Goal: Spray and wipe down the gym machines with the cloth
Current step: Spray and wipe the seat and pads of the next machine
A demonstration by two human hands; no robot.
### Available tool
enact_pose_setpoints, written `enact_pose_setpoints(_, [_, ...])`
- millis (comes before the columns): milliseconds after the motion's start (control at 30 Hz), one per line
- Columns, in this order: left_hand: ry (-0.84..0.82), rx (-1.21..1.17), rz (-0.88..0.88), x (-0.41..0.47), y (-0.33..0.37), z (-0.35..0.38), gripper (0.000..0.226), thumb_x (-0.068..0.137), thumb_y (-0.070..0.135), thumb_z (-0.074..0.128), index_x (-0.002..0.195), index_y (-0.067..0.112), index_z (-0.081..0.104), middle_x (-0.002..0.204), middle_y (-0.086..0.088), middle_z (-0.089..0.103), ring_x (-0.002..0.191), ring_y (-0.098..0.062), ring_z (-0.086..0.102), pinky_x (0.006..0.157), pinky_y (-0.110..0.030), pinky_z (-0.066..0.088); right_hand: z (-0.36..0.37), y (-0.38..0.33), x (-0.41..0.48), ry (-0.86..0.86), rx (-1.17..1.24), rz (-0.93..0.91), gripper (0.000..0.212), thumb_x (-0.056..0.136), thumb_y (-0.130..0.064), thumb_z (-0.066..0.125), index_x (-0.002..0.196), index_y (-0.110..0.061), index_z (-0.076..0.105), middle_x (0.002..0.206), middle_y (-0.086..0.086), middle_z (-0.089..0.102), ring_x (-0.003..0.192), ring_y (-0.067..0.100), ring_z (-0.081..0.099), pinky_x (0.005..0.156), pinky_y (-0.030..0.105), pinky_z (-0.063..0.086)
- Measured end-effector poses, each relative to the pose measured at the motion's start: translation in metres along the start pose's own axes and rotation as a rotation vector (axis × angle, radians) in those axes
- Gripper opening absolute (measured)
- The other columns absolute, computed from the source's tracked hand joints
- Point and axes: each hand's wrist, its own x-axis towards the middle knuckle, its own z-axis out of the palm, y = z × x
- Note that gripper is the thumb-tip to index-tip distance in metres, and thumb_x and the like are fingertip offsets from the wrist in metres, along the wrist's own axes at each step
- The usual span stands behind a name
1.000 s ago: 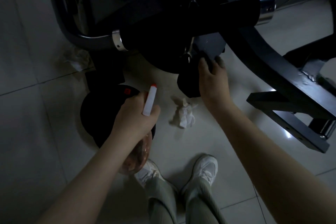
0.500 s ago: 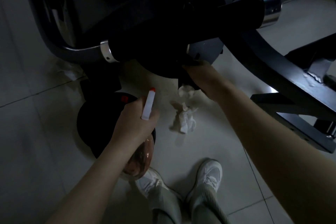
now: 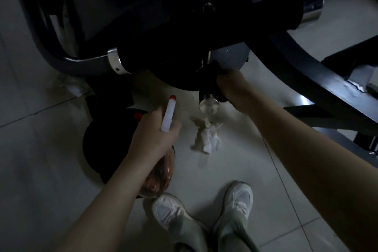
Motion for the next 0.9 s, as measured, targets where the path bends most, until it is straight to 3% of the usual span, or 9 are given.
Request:
enact_pose_setpoints(100, [0.004,-0.002,0.0,0.0,0.002,0.001,0.016,0.088,0.01,0.049,0.099,-0.002,0.049,0.058,0.005,0.031,0.054,-0.023,0.04,0.058,-0.038,0.041,-0.022,0.01,-0.014,-0.063,-0.001,0.013,0.026,0.092,0.002,0.038,0.071,-0.006,0.051,0.051,0.006,0.043,0.038,0.012,0.038,0.04,0.023,0.029])
enact_pose_setpoints(200, [0.005,-0.001,-0.015,0.0,-0.001,0.001,0.016,0.088,0.012,0.049,0.098,0.0,0.049,0.056,0.006,0.032,0.052,-0.018,0.039,0.057,-0.033,0.038,-0.022,0.008,0.005,0.073,0.026,0.097,0.013,0.095,-0.007,0.043,0.091,-0.01,0.054,0.063,0.003,0.046,0.051,0.011,0.043,0.044,0.023,0.036])
enact_pose_setpoints(267, [0.004,0.001,-0.013,-0.002,-0.002,0.002,0.016,0.088,0.011,0.05,0.098,-0.002,0.051,0.054,0.006,0.033,0.05,-0.016,0.039,0.056,-0.031,0.036,-0.003,0.004,0.016,0.081,0.143,0.089,0.016,0.097,-0.013,0.045,0.085,-0.01,0.056,0.066,0.004,0.049,0.056,0.015,0.046,0.05,0.024,0.038])
enact_pose_setpoints(400, [0.008,0.002,-0.008,-0.002,-0.01,0.003,0.015,0.089,0.012,0.05,0.086,-0.003,0.048,0.052,0.004,0.032,0.049,-0.023,0.042,0.055,-0.041,0.041,0.02,0.005,0.014,0.074,0.401,0.082,0.012,0.094,-0.004,0.048,0.09,-0.006,0.059,0.072,0.008,0.054,0.062,0.019,0.051,0.057,0.029,0.039])
enact_pose_setpoints(467, [0.006,0.018,-0.002,-0.003,-0.016,0.004,0.014,0.088,0.015,0.048,0.08,0.004,0.048,0.053,0.002,0.034,0.05,-0.026,0.046,0.056,-0.043,0.044,0.012,0.011,-0.001,0.08,0.324,0.035,0.018,0.094,-0.003,0.045,0.086,-0.008,0.06,0.067,0.009,0.053,0.055,0.019,0.049,0.05,0.025,0.037])
enact_pose_setpoints(567, [-0.007,0.032,-0.039,-0.007,-0.018,0.006,0.007,0.089,0.012,0.051,0.09,0.006,0.054,0.056,0.004,0.037,0.051,-0.018,0.044,0.053,-0.03,0.038,-0.004,0.015,-0.023,0.066,0.163,-0.051,0.027,0.093,-0.006,0.047,0.072,-0.016,0.06,0.052,0.004,0.049,0.039,0.011,0.041,0.04,0.019,0.031])
enact_pose_setpoints(667, [0.006,0.022,-0.049,-0.009,-0.018,0.006,0.011,0.088,0.009,0.052,0.078,0.012,0.049,0.054,0.005,0.035,0.049,-0.018,0.043,0.052,-0.029,0.036,0.0,0.004,-0.011,0.149,0.037,-0.156,0.023,0.092,-0.009,0.048,0.075,-0.017,0.06,0.06,0.002,0.055,0.053,0.014,0.051,0.051,0.026,0.042])
enact_pose_setpoints(767, [-0.016,-0.013,-0.048,-0.01,-0.021,0.003,0.019,0.089,0.012,0.052,0.072,0.018,0.049,0.053,0.0,0.041,0.051,-0.023,0.049,0.054,-0.035,0.041,0.012,-0.008,0.019,0.019,-0.132,-0.193,0.022,0.095,-0.013,0.049,0.111,-0.006,0.062,0.09,0.009,0.061,0.085,0.021,0.058,0.084,0.037,0.051])
enact_pose_setpoints(900, [-0.028,-0.049,-0.044,-0.013,-0.021,-0.001,0.019,0.089,0.023,0.05,0.084,0.006,0.059,0.059,-0.004,0.051,0.055,-0.021,0.055,0.06,-0.042,0.048,0.015,-0.019,0.049,-0.144,-0.528,-0.194,0.009,0.097,-0.011,0.043,0.097,-0.013,0.051,0.073,-0.002,0.042,0.066,0.009,0.04,0.073,0.029,0.041])
